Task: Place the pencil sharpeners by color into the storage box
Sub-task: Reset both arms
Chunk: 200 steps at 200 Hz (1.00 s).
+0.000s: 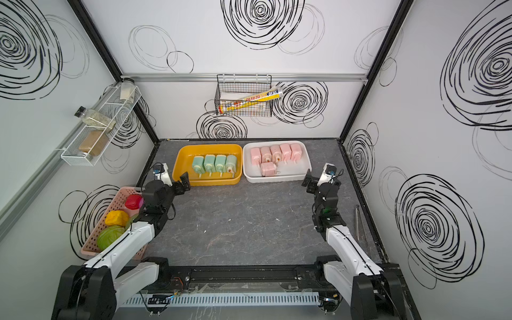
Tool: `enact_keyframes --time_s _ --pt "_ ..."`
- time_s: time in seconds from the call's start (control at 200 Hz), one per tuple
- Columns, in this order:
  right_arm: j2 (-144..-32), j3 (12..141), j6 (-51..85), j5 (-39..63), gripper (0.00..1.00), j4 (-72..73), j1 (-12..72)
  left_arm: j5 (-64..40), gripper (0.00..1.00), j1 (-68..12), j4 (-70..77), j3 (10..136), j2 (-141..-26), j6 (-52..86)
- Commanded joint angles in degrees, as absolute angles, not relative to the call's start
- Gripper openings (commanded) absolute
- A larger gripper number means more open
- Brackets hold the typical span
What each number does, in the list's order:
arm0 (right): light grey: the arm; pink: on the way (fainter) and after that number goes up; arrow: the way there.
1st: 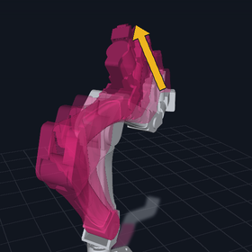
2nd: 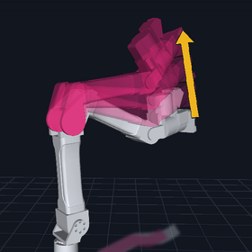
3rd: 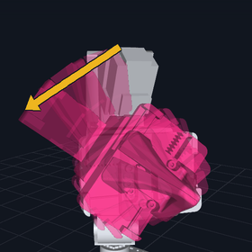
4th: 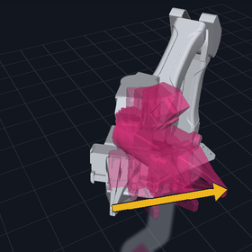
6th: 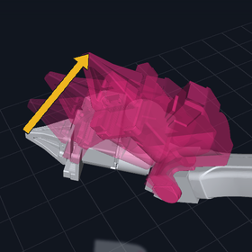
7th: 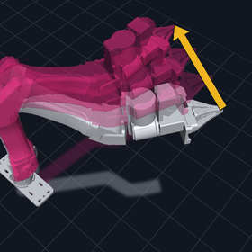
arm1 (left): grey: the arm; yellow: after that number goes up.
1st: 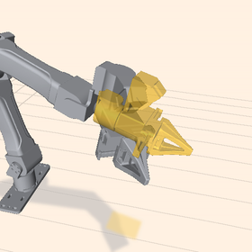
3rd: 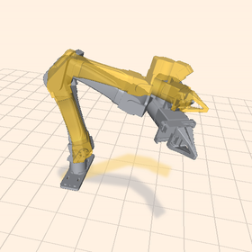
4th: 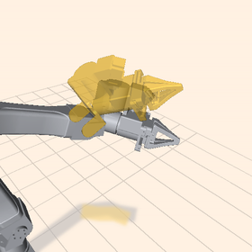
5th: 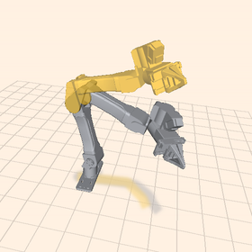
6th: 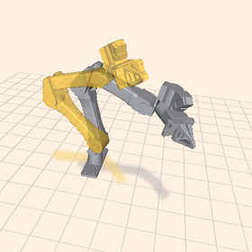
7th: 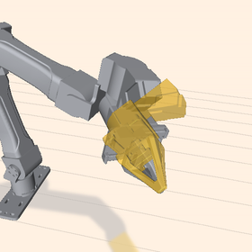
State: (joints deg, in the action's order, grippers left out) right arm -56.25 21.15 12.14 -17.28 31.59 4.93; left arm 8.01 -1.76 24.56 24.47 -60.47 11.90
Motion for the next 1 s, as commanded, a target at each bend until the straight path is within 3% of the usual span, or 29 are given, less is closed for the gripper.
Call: enact_keyframes --time_s 0.0,0.21,0.405,0.666,0.996 --pt "-58.3 19.1 13.1 -20.62 1.0 39.2 1.25 12.79 0.99 -0.83 30.24 23.8 -61.72 8.51" --pt "-66.61 18.94 13.8 -14.92 1.0 43.01 -4.0 6.49 0.99 1.82 33.31 24.98 -74.29 5.98" --pt "-74.59 19.76 10.8 -9.65 1.0 47.79 -4.13 2.45 0.99 1.87 46.25 23.39 -80.73 4.57" --pt "-79.81 20.06 6.31 -3.14 1.0 51.95 -4.22 -2.23 0.99 1.73 50.26 24.19 -83.21 3.61" --pt "-79.46 15.57 3.92 0.6 1.0 58.45 -4.05 -0.09 0.99 -1.74 71.89 12.62 -83.72 0.58"
